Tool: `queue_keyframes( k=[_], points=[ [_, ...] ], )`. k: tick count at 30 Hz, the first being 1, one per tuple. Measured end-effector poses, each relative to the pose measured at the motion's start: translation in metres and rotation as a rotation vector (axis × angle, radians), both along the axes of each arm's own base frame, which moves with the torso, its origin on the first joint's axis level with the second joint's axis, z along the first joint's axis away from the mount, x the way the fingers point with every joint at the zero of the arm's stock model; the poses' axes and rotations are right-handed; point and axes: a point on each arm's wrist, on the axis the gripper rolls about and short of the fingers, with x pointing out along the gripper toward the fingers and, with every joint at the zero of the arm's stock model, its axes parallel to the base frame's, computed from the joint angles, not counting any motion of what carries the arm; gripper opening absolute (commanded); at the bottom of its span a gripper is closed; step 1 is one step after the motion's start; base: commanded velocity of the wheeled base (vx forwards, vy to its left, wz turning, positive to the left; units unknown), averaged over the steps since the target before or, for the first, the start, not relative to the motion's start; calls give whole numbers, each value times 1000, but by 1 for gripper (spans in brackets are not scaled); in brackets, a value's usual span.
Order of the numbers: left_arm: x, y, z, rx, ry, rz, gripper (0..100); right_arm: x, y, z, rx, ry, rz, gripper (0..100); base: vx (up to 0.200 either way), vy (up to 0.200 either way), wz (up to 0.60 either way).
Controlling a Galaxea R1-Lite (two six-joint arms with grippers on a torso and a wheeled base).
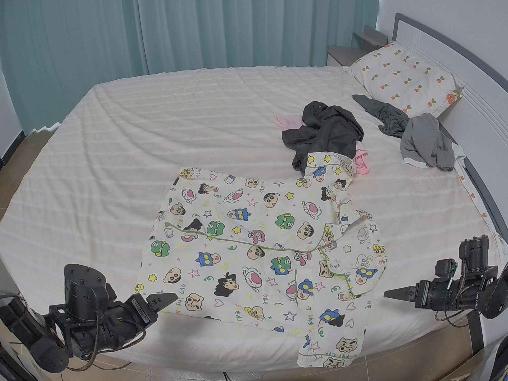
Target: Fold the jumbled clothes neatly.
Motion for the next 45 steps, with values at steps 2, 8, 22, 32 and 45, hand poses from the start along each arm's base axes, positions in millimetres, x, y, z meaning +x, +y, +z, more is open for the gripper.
queue_keyframes(
  k=[2,8,22,32,45],
  points=[
    [2,0,-7,26,27,17,100,-1,1,-2,-3,11,10,100,0,0,0],
    [14,0,-25,60,99,91,100,-3,7,-8,-9,36,41,100,0,0,0],
    [63,10,-37,-69,122,332,100,-12,21,-12,-8,-67,114,100,0,0,0],
    [87,7,-54,-62,132,373,100,-12,18,-17,-2,-59,89,100,0,0,0],
    [122,6,-62,-54,76,427,100,-12,16,-18,-1,-51,81,100,0,0,0]
  ],
)
